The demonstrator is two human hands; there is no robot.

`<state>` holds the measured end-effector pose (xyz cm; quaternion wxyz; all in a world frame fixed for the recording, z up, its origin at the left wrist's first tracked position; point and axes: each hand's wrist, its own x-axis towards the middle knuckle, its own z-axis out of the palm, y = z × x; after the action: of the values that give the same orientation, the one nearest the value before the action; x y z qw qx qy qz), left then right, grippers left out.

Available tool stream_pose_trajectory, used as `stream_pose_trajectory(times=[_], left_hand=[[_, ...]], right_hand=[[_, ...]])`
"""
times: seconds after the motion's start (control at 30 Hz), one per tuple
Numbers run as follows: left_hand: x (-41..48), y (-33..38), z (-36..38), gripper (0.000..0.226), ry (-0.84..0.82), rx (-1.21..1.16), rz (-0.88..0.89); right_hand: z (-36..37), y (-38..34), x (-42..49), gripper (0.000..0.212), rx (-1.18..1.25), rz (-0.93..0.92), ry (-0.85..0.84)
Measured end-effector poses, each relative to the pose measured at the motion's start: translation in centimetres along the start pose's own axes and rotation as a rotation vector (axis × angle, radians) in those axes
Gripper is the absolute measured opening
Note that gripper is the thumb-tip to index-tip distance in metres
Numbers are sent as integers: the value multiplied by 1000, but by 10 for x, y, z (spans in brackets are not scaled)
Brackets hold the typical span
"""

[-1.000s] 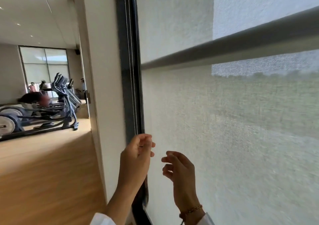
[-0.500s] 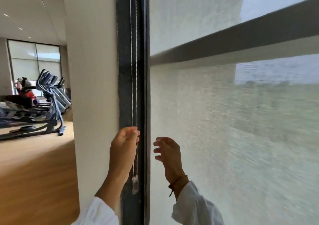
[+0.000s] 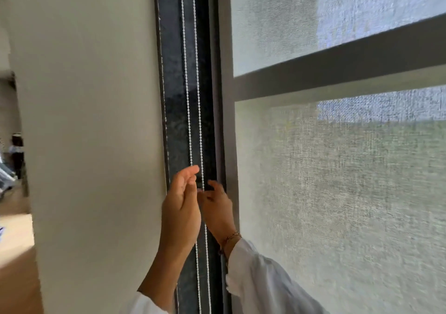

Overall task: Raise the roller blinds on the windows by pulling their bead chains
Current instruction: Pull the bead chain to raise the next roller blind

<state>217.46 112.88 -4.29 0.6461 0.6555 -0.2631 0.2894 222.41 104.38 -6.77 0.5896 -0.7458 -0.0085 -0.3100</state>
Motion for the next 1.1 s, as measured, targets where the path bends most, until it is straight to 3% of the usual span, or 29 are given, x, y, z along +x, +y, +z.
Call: stream_pose_trajectory(times=[0.07, 0.13, 0.23, 0.3, 0.43, 0.57, 0.8, 0.87, 0.93, 1.0, 1.1], left_hand=[[13, -4, -4, 31, -29, -40, 56], [20, -8, -5, 31, -52, -82, 82], [28, -8, -9, 29, -45, -175, 73], [32, -3, -12, 26, -53, -271, 45], [40, 25, -17, 23, -258, -583, -58], [42, 65, -26, 26, -385, -742, -76], [10, 110, -75, 21, -432, -754, -145], [2, 111, -74, 33, -456, -572, -110], [-3, 112, -74, 63, -531, -442, -125], [-9, 117, -70, 89, -578, -373, -175], [-25, 122, -64, 103, -695, -353, -243]], right_hand=[[6, -8, 11, 27, 70, -81, 43], [7, -15, 12, 15, 91, -158, 196], [-1, -20, -6, 42, 59, -267, 428], [-6, -25, -30, 49, -9, -365, 531], [-9, -38, -73, 43, -187, -458, 564], [-6, -63, -117, 40, -252, -483, 633], [34, -118, -195, 45, -360, -590, 721], [46, -134, -214, 55, -405, -633, 739], [54, -151, -233, 58, -454, -662, 773], [56, -165, -250, 53, -454, -647, 819], [56, -183, -271, 40, -443, -586, 887]])
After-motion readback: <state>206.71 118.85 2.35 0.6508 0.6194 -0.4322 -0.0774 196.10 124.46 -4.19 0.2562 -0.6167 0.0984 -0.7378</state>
